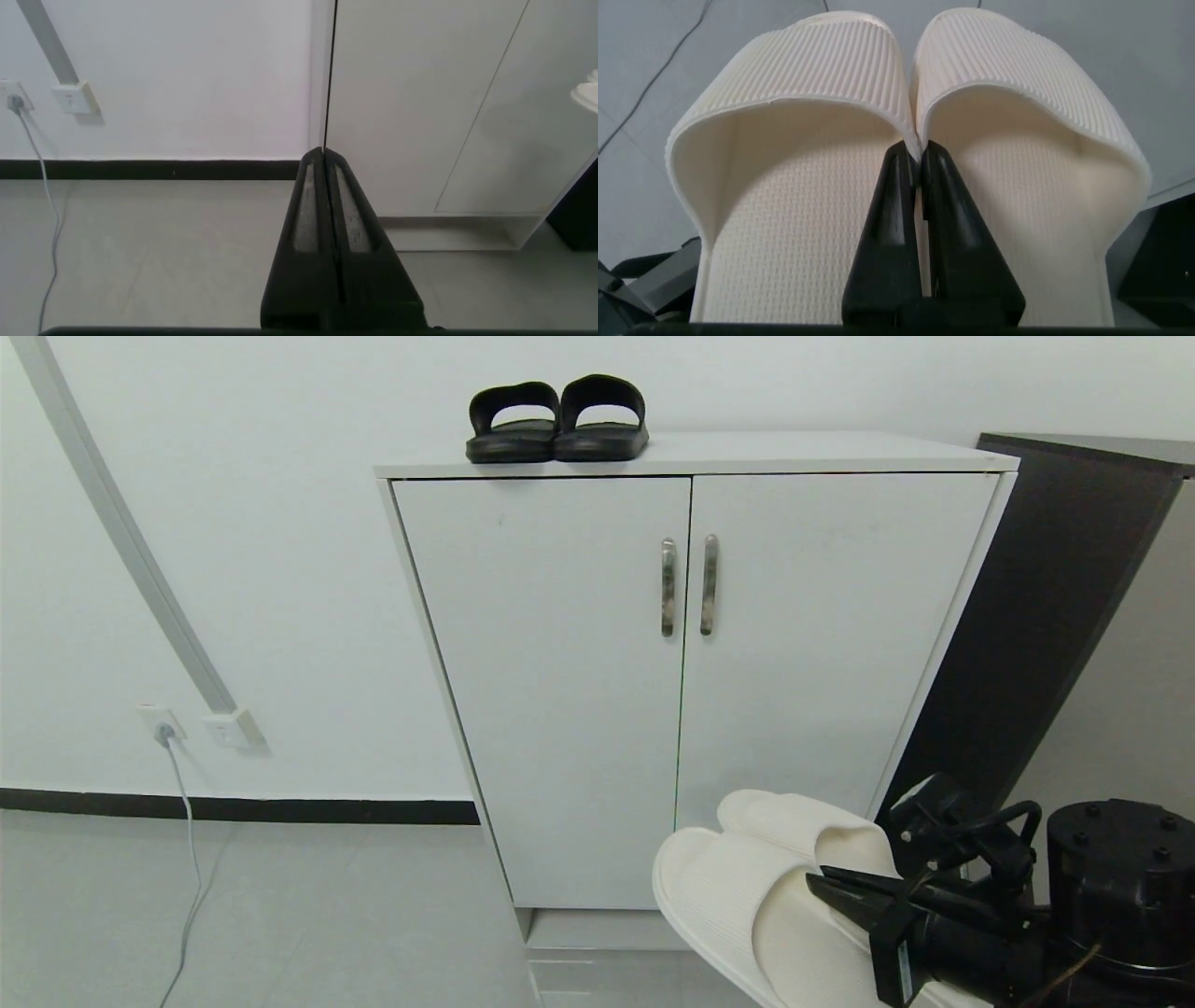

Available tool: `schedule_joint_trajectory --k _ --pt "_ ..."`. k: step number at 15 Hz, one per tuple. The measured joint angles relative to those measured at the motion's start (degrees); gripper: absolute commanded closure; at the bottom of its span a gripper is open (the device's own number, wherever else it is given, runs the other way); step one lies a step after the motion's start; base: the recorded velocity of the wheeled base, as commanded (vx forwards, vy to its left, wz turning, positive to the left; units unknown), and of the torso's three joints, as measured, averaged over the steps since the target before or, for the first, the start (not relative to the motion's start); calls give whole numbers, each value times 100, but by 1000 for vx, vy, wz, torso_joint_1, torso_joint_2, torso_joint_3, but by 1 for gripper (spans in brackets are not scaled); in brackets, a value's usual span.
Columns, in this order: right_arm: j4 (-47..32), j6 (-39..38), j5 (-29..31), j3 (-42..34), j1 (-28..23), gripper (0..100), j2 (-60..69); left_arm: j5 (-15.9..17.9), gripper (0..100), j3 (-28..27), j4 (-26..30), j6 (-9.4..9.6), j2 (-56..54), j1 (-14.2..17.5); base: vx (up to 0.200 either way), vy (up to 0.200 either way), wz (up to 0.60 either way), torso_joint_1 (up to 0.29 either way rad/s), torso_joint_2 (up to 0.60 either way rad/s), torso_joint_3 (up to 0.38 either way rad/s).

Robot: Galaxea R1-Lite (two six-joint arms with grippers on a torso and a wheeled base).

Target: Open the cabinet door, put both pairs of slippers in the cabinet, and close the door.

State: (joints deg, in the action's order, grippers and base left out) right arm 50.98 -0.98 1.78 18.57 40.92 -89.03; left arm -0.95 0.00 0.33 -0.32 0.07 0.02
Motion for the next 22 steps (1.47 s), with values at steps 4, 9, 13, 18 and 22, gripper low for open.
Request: schedule_joint_trajectory --k 4,9,13,18,22 --pt "28 9 5 -21 9 100 5 0 100 0 2 0 0 0 0 0 -150 1 1 -1" --pt "52 7 -30 -51 45 100 48 2 100 0 -1 0 0 9 0 0 -120 0 -4 0" --pt "59 11 -33 -82 45 100 66 13 0 -2 2 5 0 0 0 0 0 0 0 0" --pt "80 129 -52 -132 116 100 77 -24 0 -24 18 184 37 0 0 0 0 0 0 0" --pt "233 129 -45 -143 141 100 77 330 0 -824 -17 -44 931 -29 0 0 0 0 0 0"
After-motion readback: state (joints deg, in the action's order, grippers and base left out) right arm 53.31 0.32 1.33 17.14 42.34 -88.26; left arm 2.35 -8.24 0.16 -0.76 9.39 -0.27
